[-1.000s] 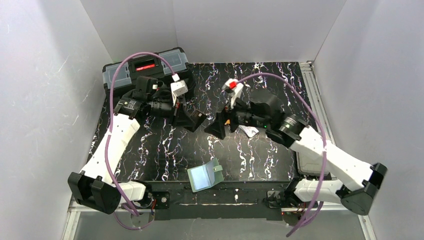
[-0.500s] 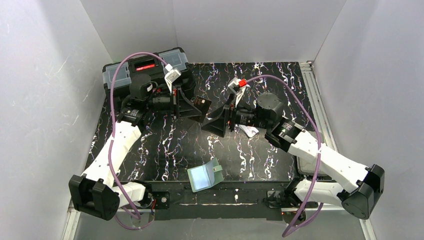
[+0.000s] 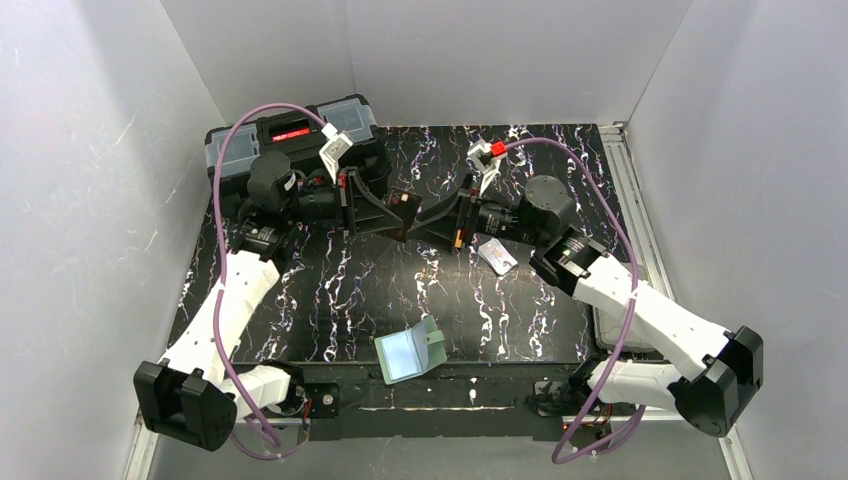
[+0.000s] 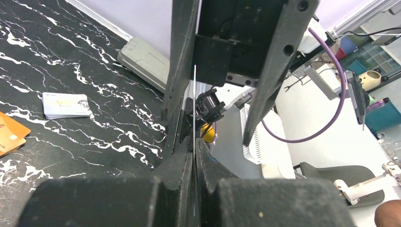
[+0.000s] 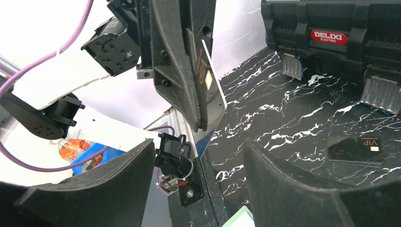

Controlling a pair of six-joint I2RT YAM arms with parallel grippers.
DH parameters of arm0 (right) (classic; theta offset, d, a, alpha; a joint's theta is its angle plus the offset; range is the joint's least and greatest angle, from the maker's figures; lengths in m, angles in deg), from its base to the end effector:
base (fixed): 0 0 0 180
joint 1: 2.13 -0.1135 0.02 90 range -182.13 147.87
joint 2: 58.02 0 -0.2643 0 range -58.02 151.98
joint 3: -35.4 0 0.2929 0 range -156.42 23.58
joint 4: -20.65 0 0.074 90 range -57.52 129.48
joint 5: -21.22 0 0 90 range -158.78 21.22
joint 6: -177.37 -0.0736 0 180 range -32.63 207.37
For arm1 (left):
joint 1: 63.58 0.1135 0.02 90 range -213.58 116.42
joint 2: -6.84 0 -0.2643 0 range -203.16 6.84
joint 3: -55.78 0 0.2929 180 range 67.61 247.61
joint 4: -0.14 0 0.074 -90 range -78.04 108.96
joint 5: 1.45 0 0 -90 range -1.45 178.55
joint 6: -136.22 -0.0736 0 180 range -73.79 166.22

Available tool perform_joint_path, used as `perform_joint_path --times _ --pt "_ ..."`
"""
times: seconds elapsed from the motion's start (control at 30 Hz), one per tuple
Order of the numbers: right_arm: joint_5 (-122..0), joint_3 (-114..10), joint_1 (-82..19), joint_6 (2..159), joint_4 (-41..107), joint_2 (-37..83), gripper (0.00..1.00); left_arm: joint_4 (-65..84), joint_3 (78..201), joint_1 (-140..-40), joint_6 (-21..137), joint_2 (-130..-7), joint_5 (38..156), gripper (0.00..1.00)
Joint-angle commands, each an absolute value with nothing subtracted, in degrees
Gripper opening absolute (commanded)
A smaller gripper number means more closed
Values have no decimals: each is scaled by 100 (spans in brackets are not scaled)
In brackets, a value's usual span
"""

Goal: Put the credit cards into the card holder
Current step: Insert the credit card into the card holder.

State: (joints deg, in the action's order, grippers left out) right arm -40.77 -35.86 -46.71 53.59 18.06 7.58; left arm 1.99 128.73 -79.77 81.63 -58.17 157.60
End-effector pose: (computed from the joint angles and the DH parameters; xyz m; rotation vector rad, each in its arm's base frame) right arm 0.2178 0.2631 0.4030 -0.5932 1.5078 1.4375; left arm 0.2672 -0.1491 0.4042 0.8238 1.5615 -1.5472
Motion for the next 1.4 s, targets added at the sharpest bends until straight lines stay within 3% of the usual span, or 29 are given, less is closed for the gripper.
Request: perform_joint_path --times 0.0,0.17,0.7,0.73,0.8,0.87,1.13,1.37 --pt "-3916 -3793 -4634 5064 1218 986 72 -173 12725 -7958 8454 -5569 15868 0" --pt "-3696 -3916 -4630 4804 755 1210 60 -179 12650 -7961 8446 -5535 15869 0" --pt "-3659 -3920 -4634 4593 565 1276 7 -147 12561 -7964 8404 -5487 15752 0" --pt "-3667 -3918 -4630 4603 606 1267 4 -48 12567 -7961 8341 -5485 15732 5" --pt "-3691 -3954 -4634 4671 800 1247 1 410 12610 -7958 8083 -5451 15667 36" --pt "-3818 -4046 -4634 4899 1301 1214 1 1254 12694 -7964 7496 -5388 15464 54" --pt "-5210 -4228 -5747 6243 5005 1341 1 3812 12418 -7796 4733 -4850 15207 61" --pt "-5896 -4066 -6683 6341 6305 1712 1 5840 12289 -7707 2159 -4464 14787 70"
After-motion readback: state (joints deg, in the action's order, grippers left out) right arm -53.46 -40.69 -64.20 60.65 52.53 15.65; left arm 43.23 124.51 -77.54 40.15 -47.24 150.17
